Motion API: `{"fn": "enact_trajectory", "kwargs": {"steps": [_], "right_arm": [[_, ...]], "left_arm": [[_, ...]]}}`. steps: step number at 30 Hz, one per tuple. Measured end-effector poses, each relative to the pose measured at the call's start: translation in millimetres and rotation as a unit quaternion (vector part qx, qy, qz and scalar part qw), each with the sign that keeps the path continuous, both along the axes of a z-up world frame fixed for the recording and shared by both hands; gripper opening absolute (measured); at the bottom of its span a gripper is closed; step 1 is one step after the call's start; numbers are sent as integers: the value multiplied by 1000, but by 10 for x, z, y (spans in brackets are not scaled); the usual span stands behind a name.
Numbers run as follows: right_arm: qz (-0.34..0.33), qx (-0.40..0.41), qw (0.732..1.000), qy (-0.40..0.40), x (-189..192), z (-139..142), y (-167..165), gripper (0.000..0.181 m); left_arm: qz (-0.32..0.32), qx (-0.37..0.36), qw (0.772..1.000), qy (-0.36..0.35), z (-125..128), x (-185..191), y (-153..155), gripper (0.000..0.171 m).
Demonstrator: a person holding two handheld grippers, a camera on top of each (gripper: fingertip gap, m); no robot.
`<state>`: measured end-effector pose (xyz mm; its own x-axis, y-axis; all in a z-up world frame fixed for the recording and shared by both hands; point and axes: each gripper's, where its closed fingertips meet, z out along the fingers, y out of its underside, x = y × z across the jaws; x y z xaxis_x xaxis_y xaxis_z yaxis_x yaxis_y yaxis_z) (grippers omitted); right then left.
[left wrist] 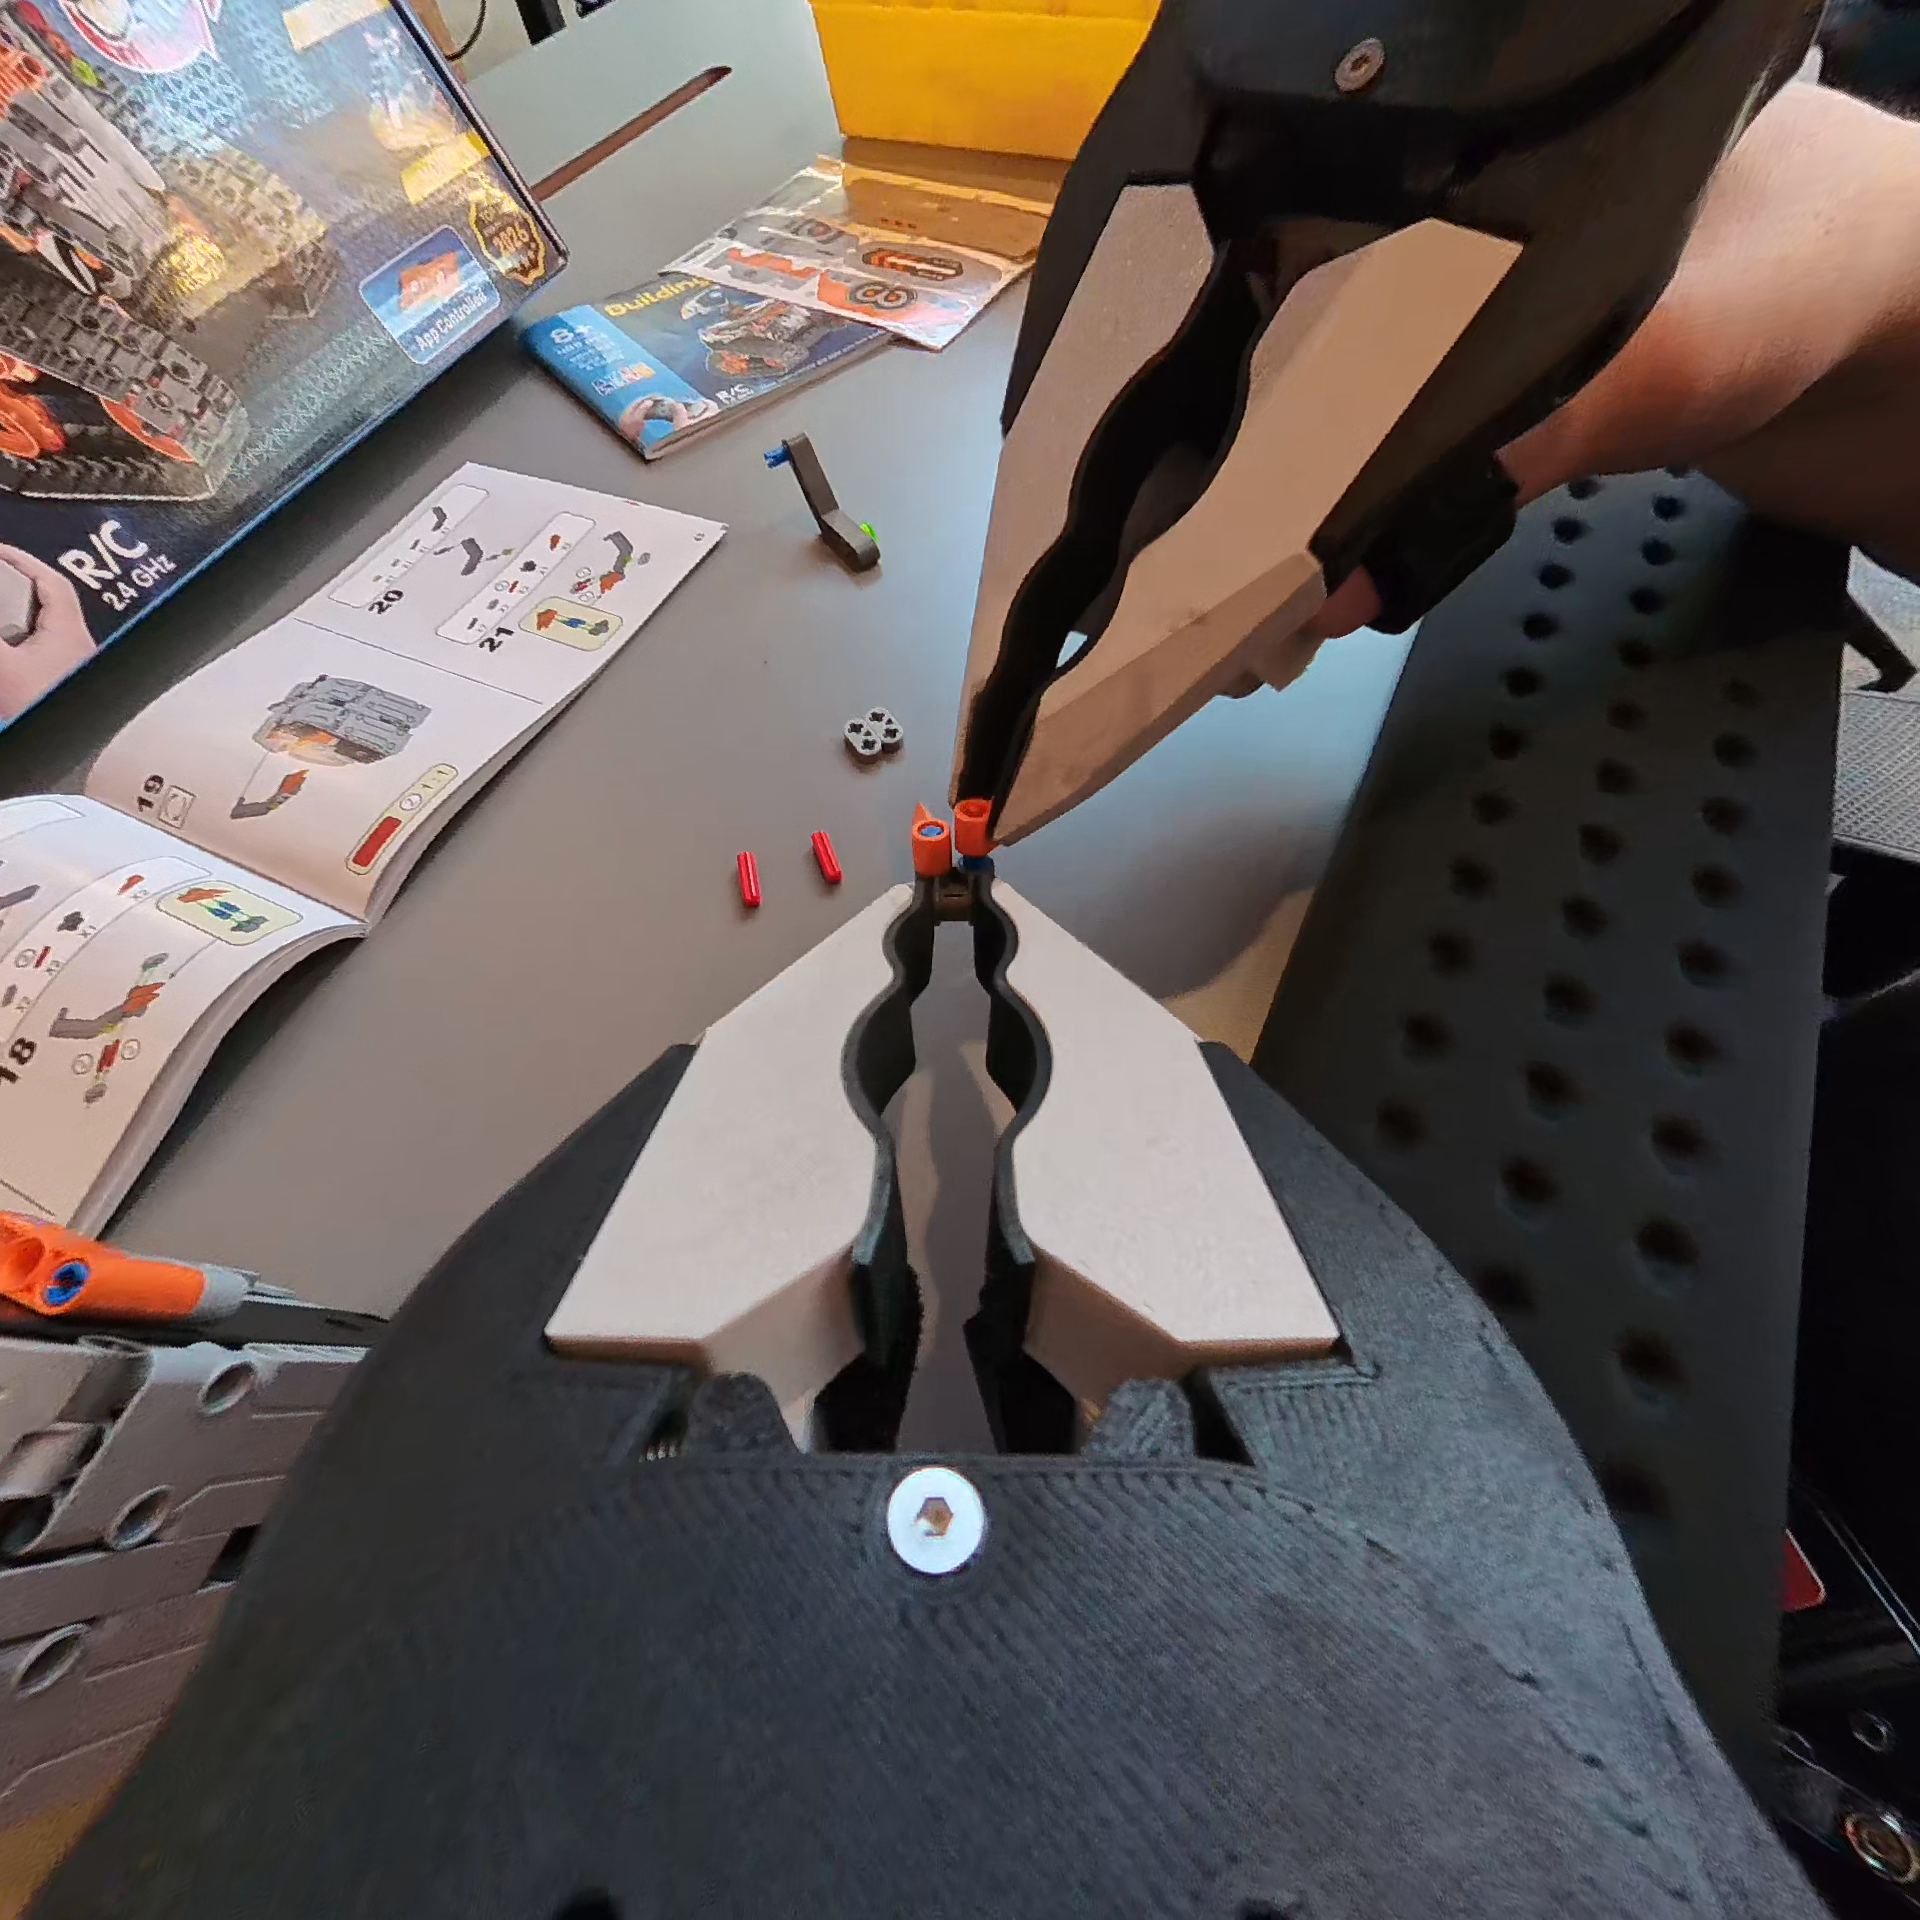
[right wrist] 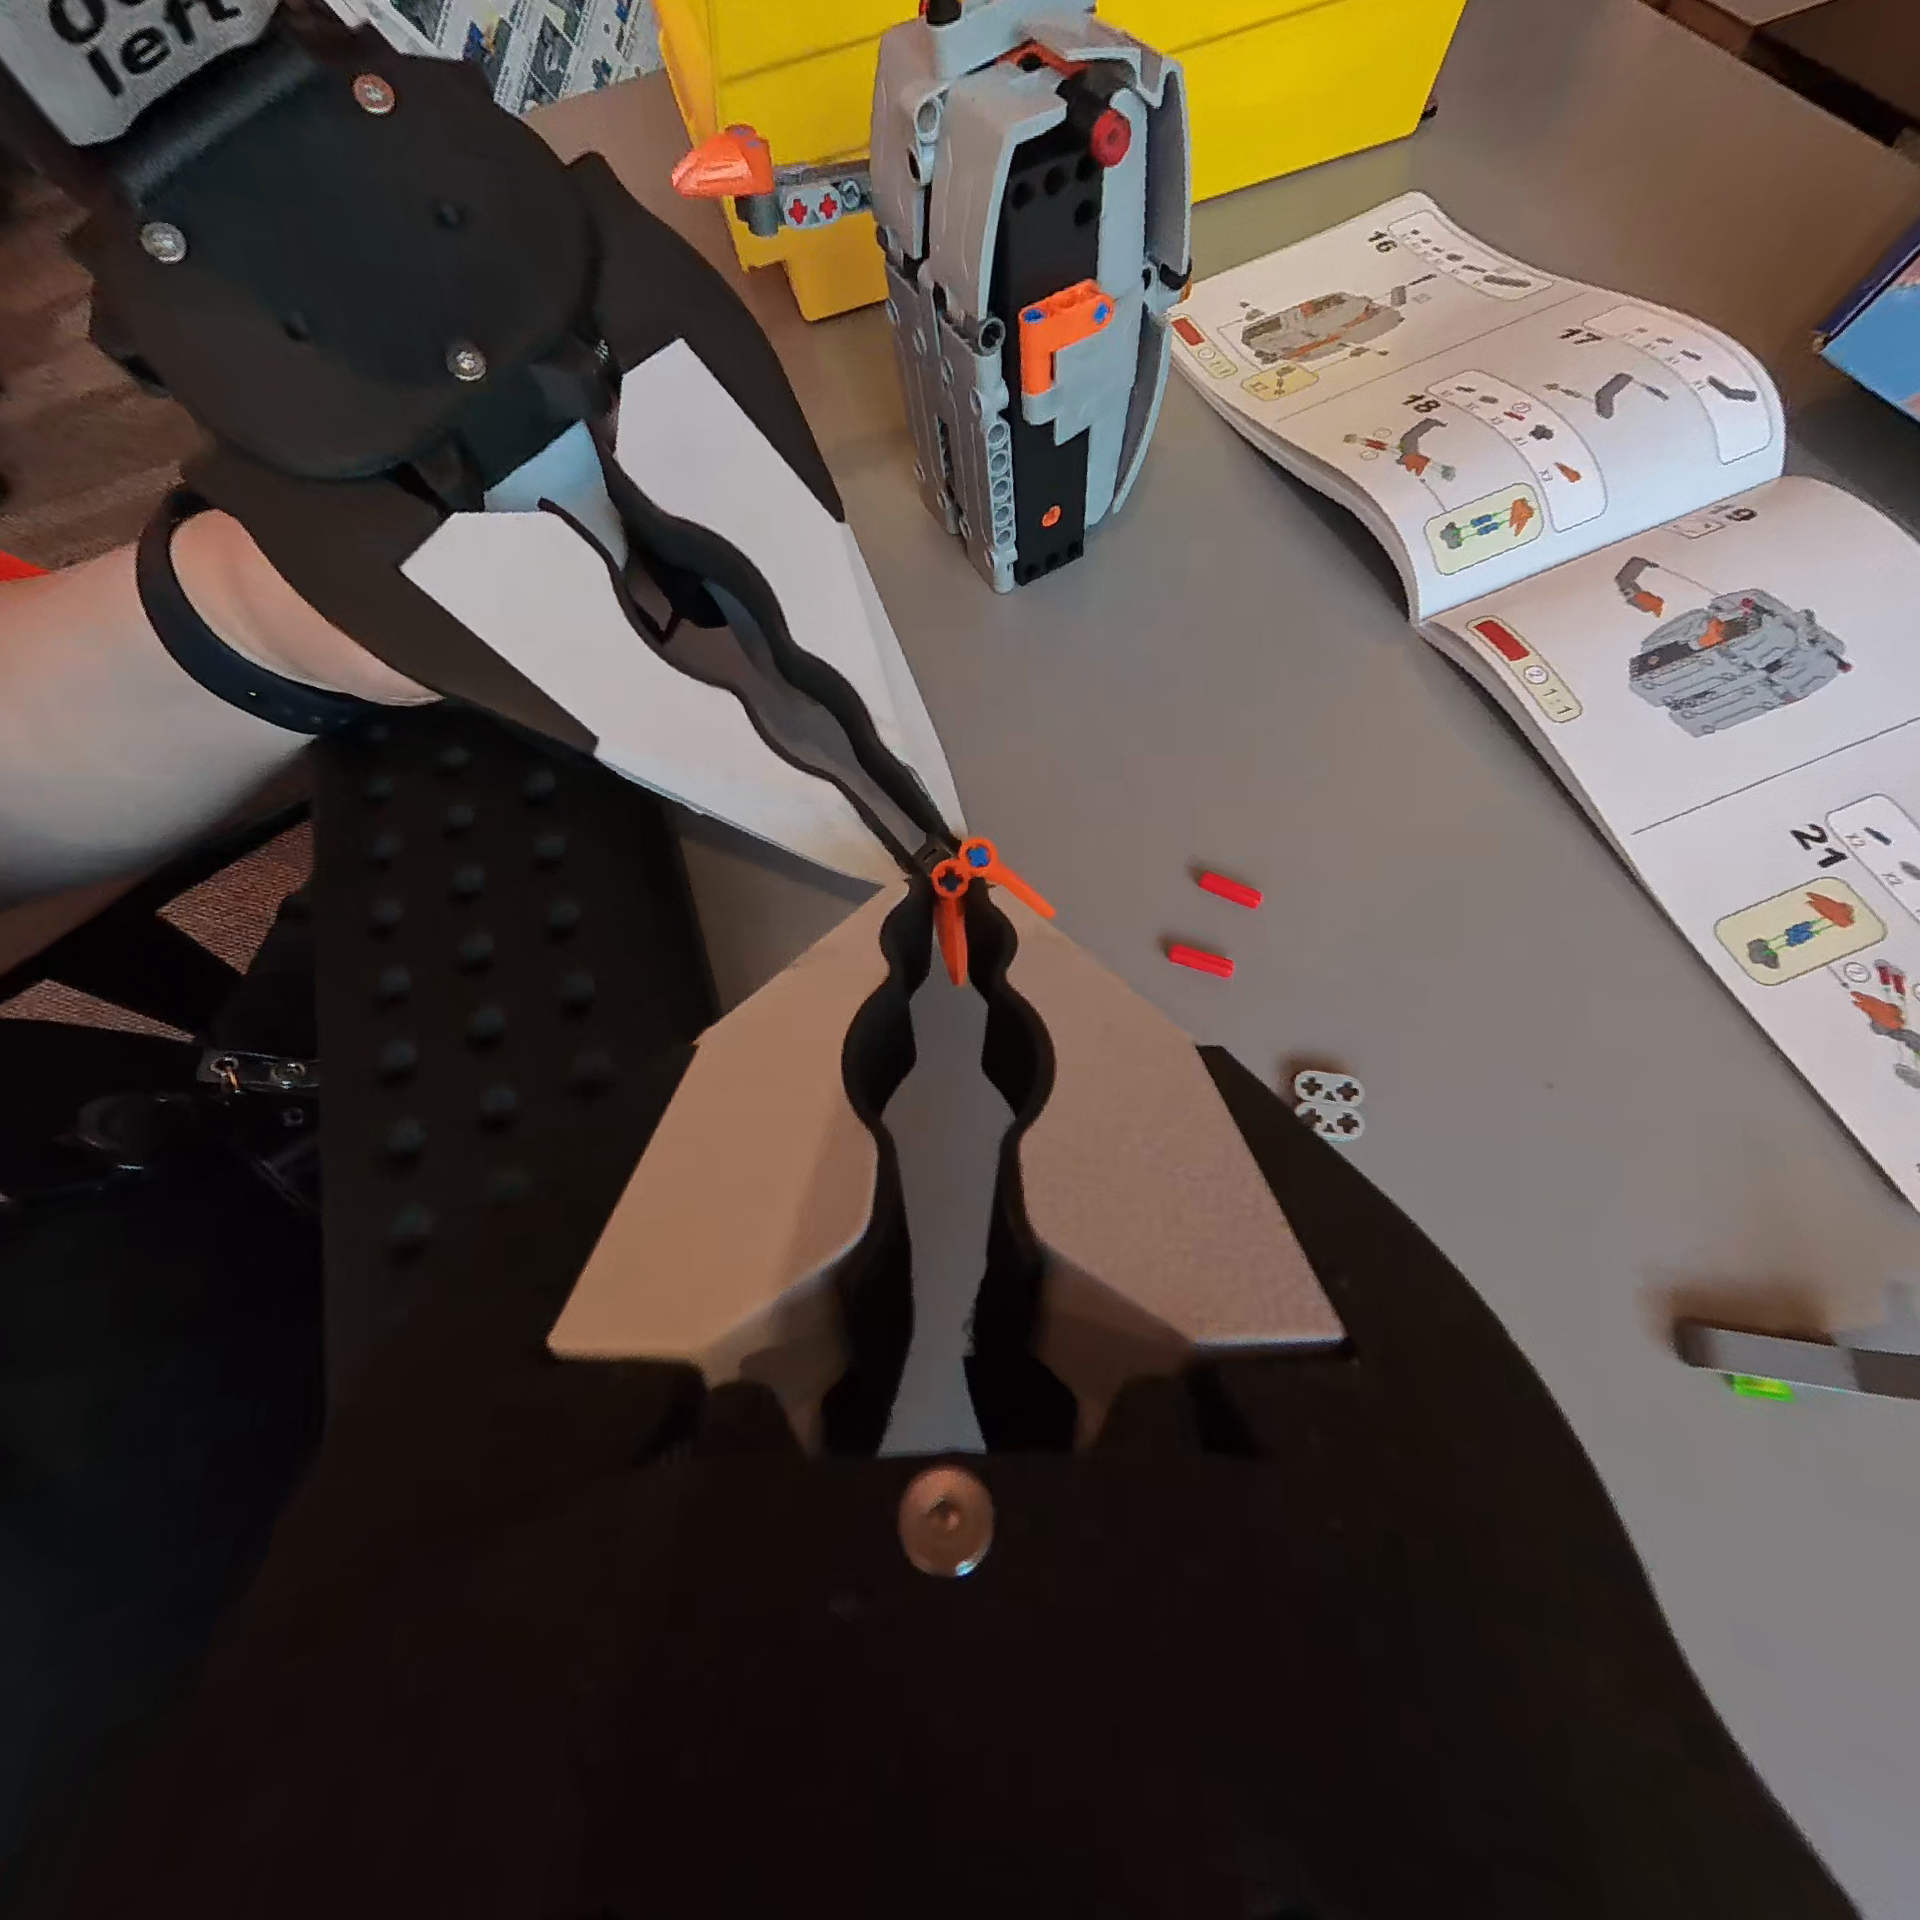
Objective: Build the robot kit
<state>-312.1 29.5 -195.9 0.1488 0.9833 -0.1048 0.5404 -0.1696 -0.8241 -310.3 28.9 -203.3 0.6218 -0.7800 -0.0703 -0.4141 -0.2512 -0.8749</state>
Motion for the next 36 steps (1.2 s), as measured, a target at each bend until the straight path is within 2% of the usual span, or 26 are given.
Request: {"fn": "enact_trajectory", "kwargs": {"steps": [5,8,9,10,12,14,17,19,22,27,33,36], "right_arm": [[2,-10,1000,4,-8,-13,-6,6],[32,47,998,25,-12,38,3,8],[42,62,997,26,-3,42,-1,14],[45,77,996,26,5,43,4,32],[64,137,988,23,34,66,-12,38],[77,260,962,20,46,148,-3,39],[83,457,885,-36,19,203,30,41],[93,522,845,-67,-27,172,31,41],[122,535,830,-99,-65,7,17,32],[109,517,843,-100,-84,-9,57,21],[104,517,844,-99,-74,-5,40,18],[115,536,829,-114,-66,-37,34,17]], "left_arm": [[-7,-19,1000,-20,1,-1,-11,5],[-13,-31,998,-44,22,13,-9,6],[-15,-32,998,-57,51,19,-8,6],[-12,-33,997,-68,75,12,2,6],[-4,-48,995,-83,71,-23,21,6],[-5,-64,993,-101,80,-32,24,6],[-9,-91,989,-118,60,-29,25,6],[-13,-111,986,-123,35,-18,22,6],[-20,-130,981,-141,44,-8,15,6],[-28,-143,978,-151,49,6,2,6],[-32,-149,976,-158,60,9,-8,6],[-33,-160,974,-159,41,15,-14,6]]}}
